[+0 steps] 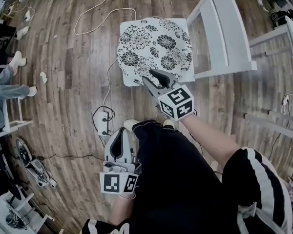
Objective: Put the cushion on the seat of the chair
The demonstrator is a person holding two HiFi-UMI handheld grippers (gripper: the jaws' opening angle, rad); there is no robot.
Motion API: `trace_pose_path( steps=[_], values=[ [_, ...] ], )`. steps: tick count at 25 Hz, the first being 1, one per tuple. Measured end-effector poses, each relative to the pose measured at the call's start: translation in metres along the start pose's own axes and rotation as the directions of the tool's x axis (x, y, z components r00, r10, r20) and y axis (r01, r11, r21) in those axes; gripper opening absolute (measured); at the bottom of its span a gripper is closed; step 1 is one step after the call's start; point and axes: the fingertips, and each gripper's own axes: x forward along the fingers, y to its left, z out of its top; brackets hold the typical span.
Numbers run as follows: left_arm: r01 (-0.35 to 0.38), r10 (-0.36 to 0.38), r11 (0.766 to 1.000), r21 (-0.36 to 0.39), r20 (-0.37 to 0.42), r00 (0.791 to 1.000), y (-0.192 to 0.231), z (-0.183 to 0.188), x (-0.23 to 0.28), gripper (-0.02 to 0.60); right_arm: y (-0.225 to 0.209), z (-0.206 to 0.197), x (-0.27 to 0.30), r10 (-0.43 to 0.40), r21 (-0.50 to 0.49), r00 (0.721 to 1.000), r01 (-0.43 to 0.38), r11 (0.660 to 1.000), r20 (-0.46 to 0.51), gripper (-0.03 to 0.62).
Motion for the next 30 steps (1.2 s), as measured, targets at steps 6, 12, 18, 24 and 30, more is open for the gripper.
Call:
trace_pose_path(
  steps=[6,12,18,24,30],
  values=[
    [0.050,-0.051,0.998,0.029,0.026,0.998,-0.025,0.013,0.010,0.008,0.012,0.034,-0.046,-0.001,-0.042,0.997,0.004,0.999,0.073,0.127],
    [0.094,-0.095,0.994,0.051,0.037,0.995,-0.047,0.023,0.014,0.008,0.028,0.081,-0.096,-0.014,-0.036,0.983,0.021,0.999,0.186,0.127],
    [0.140,-0.145,0.987,0.078,0.068,0.987,-0.073,0.048,0.020,0.008,0.044,0.115,-0.140,-0.008,-0.014,0.965,0.013,1.000,0.262,0.121],
    [0.165,-0.178,0.979,0.122,0.109,0.978,-0.096,0.072,0.027,0.008,0.039,0.134,-0.175,-0.045,0.013,0.950,0.043,0.999,0.309,0.097],
    [0.185,-0.208,0.968,0.169,0.135,0.969,-0.125,0.086,0.028,0.008,0.039,0.148,-0.206,-0.061,0.047,0.934,0.047,0.998,0.352,0.044]
  ],
)
